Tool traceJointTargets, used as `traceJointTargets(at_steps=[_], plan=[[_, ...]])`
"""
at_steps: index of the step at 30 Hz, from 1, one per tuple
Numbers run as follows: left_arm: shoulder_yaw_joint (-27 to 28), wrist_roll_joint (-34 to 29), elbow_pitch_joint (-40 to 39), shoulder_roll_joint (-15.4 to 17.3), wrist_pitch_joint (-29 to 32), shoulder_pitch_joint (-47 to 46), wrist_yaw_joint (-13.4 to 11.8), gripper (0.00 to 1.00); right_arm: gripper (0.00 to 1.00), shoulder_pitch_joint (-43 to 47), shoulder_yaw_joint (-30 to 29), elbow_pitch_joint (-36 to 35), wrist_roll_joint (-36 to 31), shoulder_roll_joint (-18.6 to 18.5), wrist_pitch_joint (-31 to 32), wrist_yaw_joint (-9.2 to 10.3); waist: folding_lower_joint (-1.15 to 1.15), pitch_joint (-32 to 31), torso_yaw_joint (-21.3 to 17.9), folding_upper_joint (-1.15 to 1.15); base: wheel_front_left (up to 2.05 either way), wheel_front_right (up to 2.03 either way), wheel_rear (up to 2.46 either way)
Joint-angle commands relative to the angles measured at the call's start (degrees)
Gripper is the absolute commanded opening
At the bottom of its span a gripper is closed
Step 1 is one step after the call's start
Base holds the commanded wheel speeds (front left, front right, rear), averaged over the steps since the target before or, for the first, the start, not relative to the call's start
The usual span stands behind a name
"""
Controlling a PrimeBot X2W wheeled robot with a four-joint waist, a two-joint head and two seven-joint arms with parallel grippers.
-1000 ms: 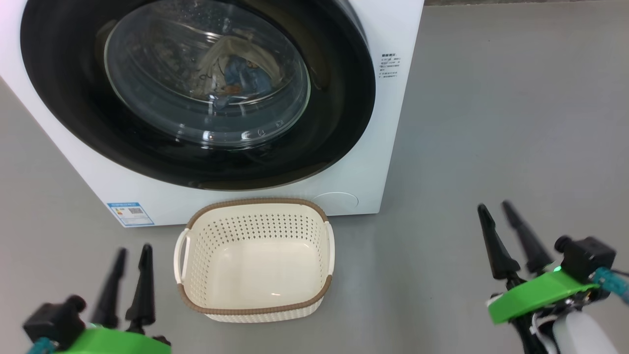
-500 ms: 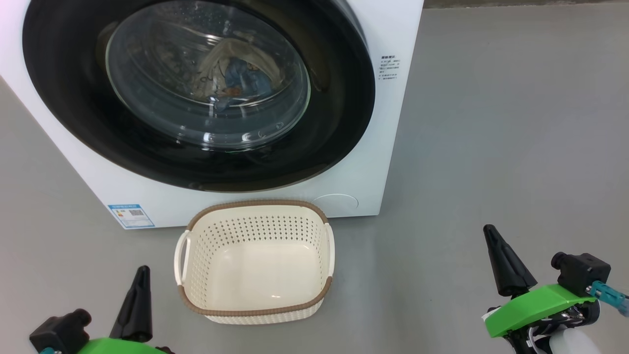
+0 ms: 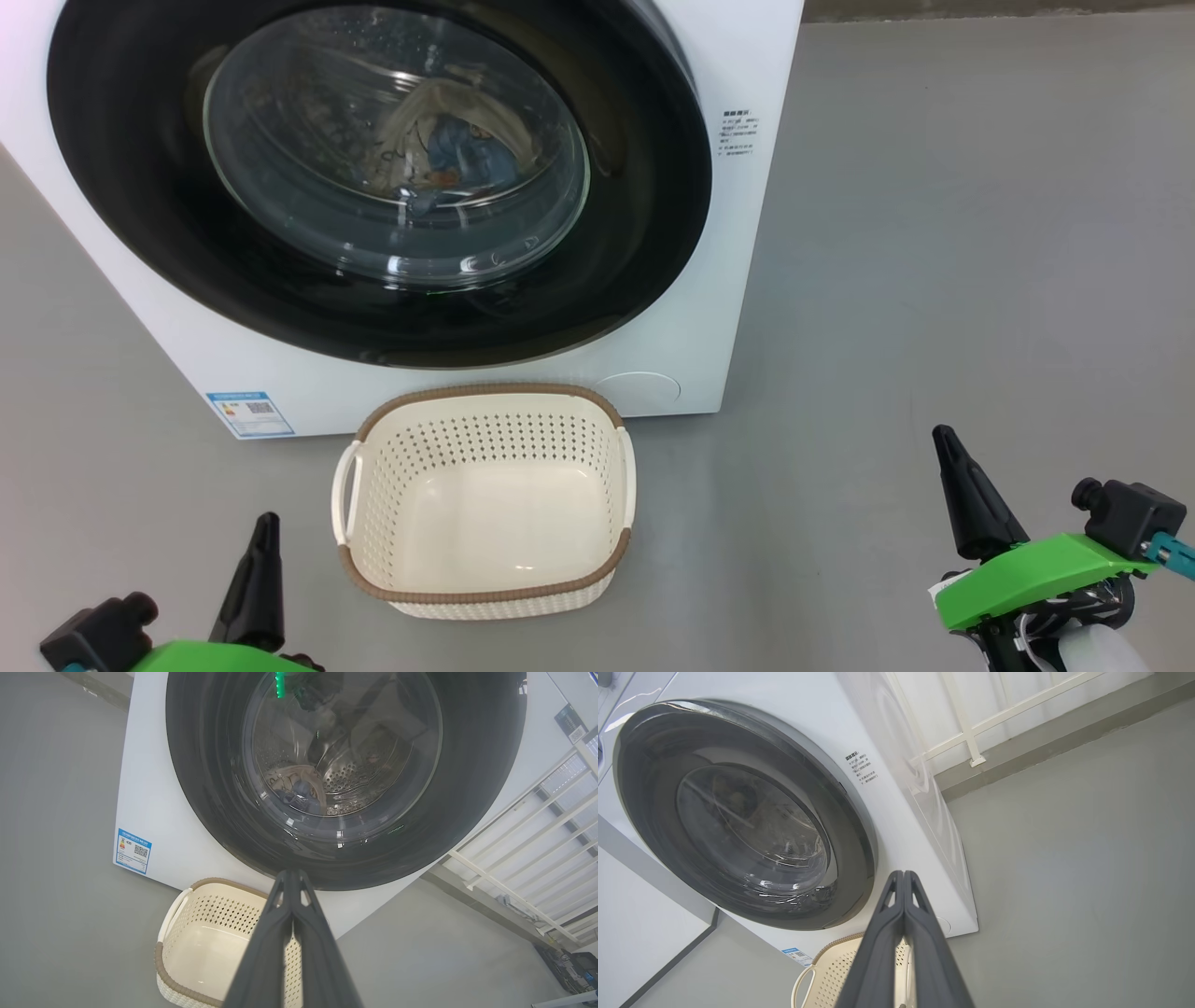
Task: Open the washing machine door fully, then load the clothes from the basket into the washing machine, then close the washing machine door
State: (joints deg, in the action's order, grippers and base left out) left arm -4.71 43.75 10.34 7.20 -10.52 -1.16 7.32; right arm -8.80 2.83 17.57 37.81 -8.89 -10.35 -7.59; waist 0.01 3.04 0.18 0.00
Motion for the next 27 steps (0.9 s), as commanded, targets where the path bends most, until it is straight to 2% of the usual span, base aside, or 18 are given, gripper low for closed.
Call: traceJointTargets(at_steps=[1, 27], plan=[[1.26, 1.59, -0.92, 0.63, 0.41, -2.03, 0.04, 0.00, 0.00, -0.66, -0.48, -1.65, 2.24, -0.18, 0.42, 0.02, -0.01, -0.06, -0.01, 0.00, 0.00, 0.00, 0.00], [3.53, 14.02, 0.26, -0.42, 4.47, -2.78, 0.07, 0.00, 0.00, 0.19, -2.70, -2.15, 15.85, 1.37, 4.63, 0.04, -0.01, -0.79, -0.05, 0.00, 0.00, 0.00, 0.00]])
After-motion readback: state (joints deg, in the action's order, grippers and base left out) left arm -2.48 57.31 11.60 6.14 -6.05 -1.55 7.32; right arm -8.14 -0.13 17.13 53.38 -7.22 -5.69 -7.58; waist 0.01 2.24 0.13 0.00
